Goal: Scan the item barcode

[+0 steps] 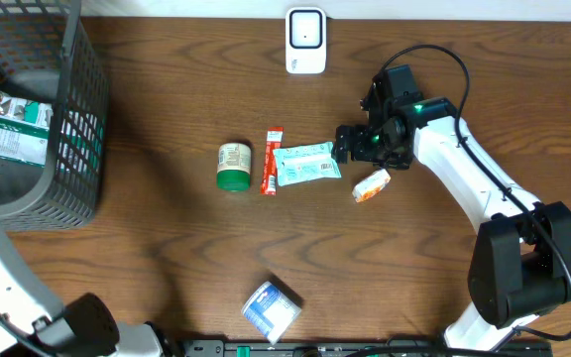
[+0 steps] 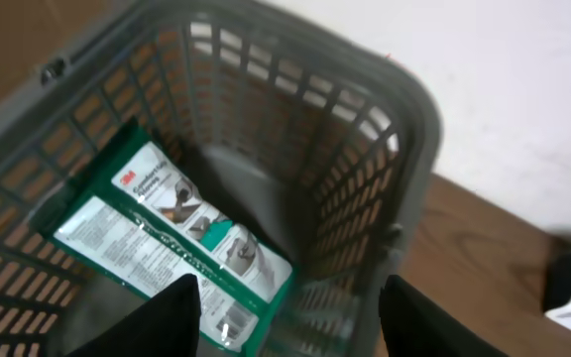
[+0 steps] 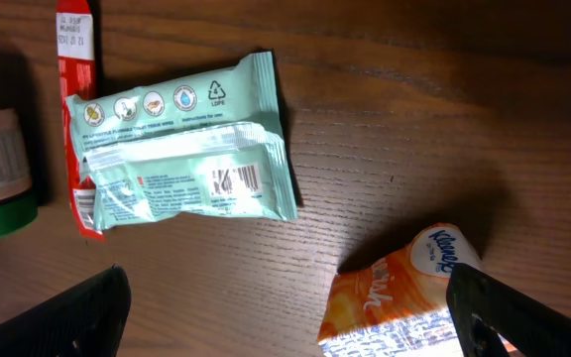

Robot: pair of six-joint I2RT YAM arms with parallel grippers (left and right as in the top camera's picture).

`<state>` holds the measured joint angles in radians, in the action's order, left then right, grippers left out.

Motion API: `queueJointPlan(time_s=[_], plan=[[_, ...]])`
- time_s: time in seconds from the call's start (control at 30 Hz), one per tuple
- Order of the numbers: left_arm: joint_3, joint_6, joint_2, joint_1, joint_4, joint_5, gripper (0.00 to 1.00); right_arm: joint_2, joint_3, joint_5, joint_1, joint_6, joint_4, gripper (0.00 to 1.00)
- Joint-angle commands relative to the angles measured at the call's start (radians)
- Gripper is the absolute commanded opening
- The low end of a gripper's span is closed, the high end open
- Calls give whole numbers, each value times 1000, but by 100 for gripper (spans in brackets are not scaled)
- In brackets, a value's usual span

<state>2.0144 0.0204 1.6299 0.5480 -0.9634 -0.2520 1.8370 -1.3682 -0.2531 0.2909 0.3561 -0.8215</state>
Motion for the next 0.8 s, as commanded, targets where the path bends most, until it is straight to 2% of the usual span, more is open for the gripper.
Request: queueJointPlan(time_s=[0.0, 0.23, 0.53, 0.63, 0.77], plan=[[3, 57, 33, 2, -10, 73, 65, -12, -10, 10, 1, 10, -1, 99], [-3, 231, 124, 9, -44, 254, 73, -12, -10, 10, 1, 10, -1, 99], [-3, 449, 293, 83, -73, 257, 75, -12, -10, 10, 1, 10, -1, 99], [-5, 464, 332, 98, -89, 257, 81, -12, -10, 10, 1, 10, -1, 99], [-15, 463, 372, 103, -91, 257, 84, -12, -10, 10, 1, 10, -1, 99]])
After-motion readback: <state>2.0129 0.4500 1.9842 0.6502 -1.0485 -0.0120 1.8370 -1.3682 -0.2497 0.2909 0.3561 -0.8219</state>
